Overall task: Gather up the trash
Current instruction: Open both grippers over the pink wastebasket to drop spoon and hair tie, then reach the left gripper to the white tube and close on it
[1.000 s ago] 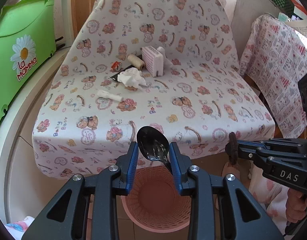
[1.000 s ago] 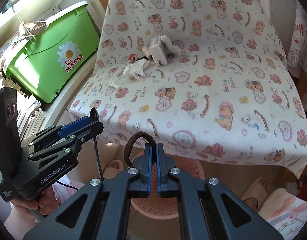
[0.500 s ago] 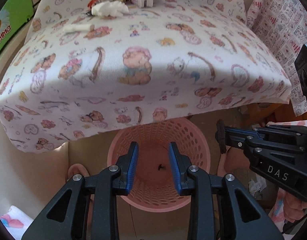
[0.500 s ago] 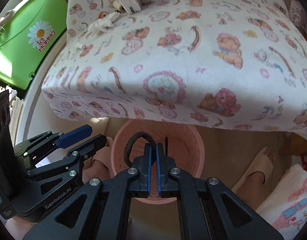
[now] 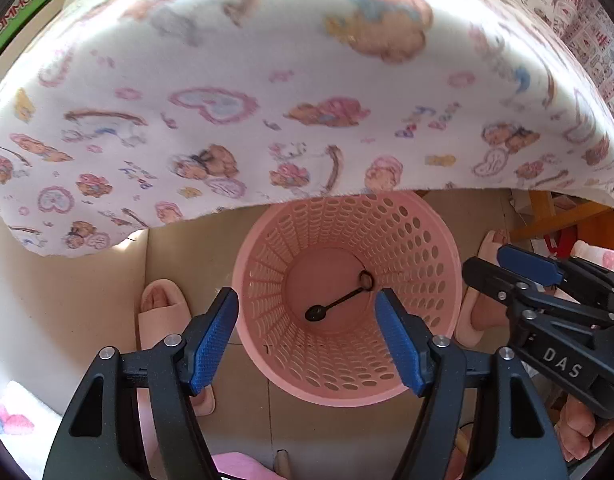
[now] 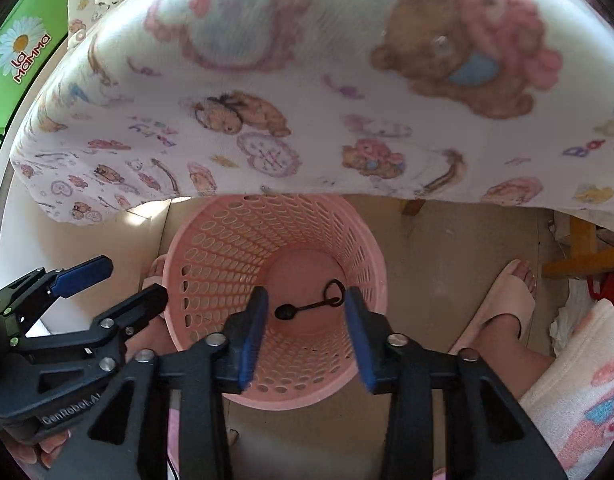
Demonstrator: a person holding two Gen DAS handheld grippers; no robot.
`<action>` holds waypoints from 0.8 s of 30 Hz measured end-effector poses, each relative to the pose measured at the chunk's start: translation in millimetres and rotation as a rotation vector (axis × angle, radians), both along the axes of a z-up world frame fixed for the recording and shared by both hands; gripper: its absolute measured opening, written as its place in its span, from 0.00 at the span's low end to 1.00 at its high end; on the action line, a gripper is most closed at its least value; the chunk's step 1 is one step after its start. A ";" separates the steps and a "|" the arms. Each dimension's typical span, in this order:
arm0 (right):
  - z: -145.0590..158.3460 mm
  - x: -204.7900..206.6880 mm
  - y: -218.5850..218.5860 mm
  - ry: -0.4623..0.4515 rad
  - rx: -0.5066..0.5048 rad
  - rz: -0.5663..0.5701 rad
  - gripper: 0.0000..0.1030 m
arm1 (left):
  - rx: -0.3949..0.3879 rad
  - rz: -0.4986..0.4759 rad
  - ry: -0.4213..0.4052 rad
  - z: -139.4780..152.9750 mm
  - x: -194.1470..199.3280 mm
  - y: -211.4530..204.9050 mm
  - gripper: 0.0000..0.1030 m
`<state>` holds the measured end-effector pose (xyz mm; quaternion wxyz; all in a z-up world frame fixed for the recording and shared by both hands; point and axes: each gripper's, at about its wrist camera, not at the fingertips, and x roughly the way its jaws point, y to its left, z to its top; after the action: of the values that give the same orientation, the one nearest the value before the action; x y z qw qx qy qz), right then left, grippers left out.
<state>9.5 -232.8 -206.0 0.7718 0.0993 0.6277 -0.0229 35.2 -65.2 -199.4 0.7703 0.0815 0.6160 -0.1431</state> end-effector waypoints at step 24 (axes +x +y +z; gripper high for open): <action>148.8 -17.4 5.4 -0.513 -0.131 0.074 0.69 | -0.050 0.054 -0.447 123.5 4.0 25.3 0.87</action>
<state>-7.9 -227.4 -57.3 0.9108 0.0285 0.4118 -0.0092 39.3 -39.9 -75.9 0.8930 0.0754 0.4284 -0.1159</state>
